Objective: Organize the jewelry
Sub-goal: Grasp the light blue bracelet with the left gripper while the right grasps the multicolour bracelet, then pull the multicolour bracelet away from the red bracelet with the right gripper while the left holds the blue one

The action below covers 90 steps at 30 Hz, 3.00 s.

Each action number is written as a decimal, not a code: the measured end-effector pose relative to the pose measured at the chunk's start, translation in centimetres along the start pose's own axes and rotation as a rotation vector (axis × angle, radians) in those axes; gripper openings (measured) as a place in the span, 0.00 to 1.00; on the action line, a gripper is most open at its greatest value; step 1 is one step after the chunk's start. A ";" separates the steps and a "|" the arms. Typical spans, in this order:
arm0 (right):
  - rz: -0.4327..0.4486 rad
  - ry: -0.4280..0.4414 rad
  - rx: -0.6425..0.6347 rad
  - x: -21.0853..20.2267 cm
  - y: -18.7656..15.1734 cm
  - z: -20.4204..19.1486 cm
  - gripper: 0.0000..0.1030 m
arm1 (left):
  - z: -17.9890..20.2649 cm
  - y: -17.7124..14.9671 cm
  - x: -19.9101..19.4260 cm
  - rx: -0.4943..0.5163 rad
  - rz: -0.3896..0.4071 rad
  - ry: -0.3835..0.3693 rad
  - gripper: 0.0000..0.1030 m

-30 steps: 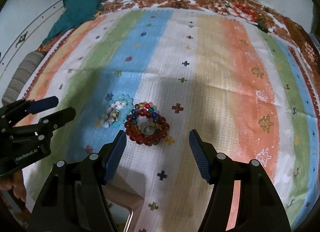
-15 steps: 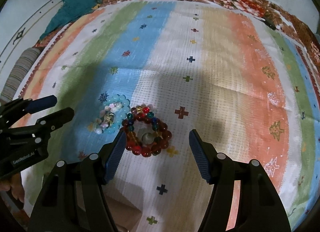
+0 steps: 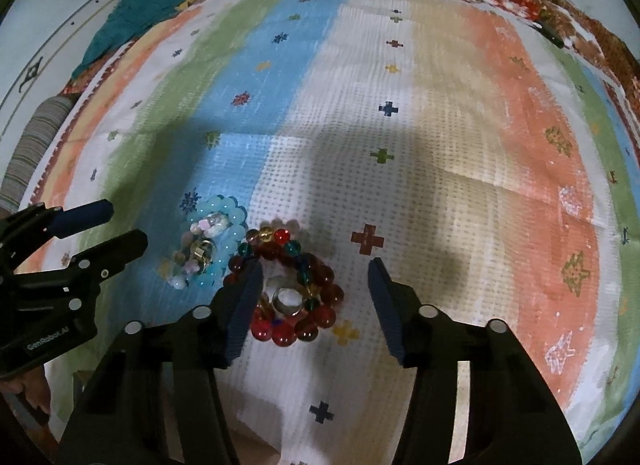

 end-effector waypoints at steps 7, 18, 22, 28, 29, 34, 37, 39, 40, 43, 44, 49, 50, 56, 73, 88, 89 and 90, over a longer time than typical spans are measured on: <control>-0.015 0.012 -0.008 1.1 0.4 -0.1 0.38 | 0.3 0.8 1.0 0.008 -0.010 -0.034 0.52; -0.010 0.076 -0.001 1.4 0.4 0.1 0.11 | 1.8 1.7 2.0 0.048 -0.020 -0.074 0.48; -0.005 0.089 0.013 1.2 0.3 0.4 0.10 | 2.5 1.8 2.4 0.059 -0.043 -0.072 0.41; -0.002 0.092 0.010 1.2 0.3 0.5 0.10 | 2.9 1.9 3.1 0.069 -0.056 -0.071 0.33; -0.002 0.090 0.011 1.2 0.3 0.5 0.10 | 2.8 2.0 3.1 0.066 -0.055 -0.078 0.31; 0.000 0.079 0.014 1.1 0.4 0.7 0.10 | 3.2 2.2 3.4 0.089 -0.063 -0.089 0.22; 0.000 0.073 0.011 1.1 0.3 0.6 0.10 | 3.9 2.1 3.8 0.125 -0.080 -0.094 0.21; 0.000 0.066 0.006 1.1 0.3 0.6 0.10 | 4.0 1.9 4.1 0.137 -0.090 -0.087 0.16; 0.000 0.065 0.006 1.1 0.3 0.6 0.10 | 4.1 1.9 4.2 0.139 -0.096 -0.088 0.15; 0.002 0.063 0.004 1.1 0.3 0.6 0.10 | 4.1 1.9 4.3 0.141 -0.100 -0.088 0.08; 0.002 0.063 0.003 1.1 0.3 0.6 0.10 | 4.1 1.9 4.3 0.136 -0.098 -0.088 0.08; 0.009 0.053 -0.005 0.7 0.2 0.6 0.10 | 4.1 2.0 3.9 0.130 -0.079 -0.081 0.07; 0.012 0.049 -0.009 0.6 0.2 0.5 0.10 | 4.0 2.1 3.7 0.129 -0.073 -0.079 0.07; 0.042 0.041 -0.024 -1.0 0.4 -0.2 0.10 | 3.8 2.4 1.9 0.117 -0.045 -0.088 0.07; 0.122 0.027 -0.055 -5.2 0.2 -1.7 0.10 | 3.4 2.6 -3.5 0.094 0.039 -0.090 0.07; 0.147 0.003 -0.042 -7.1 -1.4 -1.4 0.10 | 2.6 0.9 -5.8 0.071 0.065 -0.069 0.07; 0.148 0.000 -0.043 -7.2 -1.5 -1.4 0.10 | 2.6 0.8 -6.0 0.069 0.069 -0.064 0.07; 0.149 -0.006 -0.043 -7.3 -1.7 -1.3 0.10 | 2.5 0.7 -6.2 0.067 0.072 -0.062 0.07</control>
Point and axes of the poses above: each gripper's, at about its wrist camera, not at the fingertips, and x roughly the way its jaws point, z to its right, y to its top, the point moved 7 cm from there along x, roughly the way its jaws point, and after that the axes turned 5 degrees about -z, right-handed, at the moved point
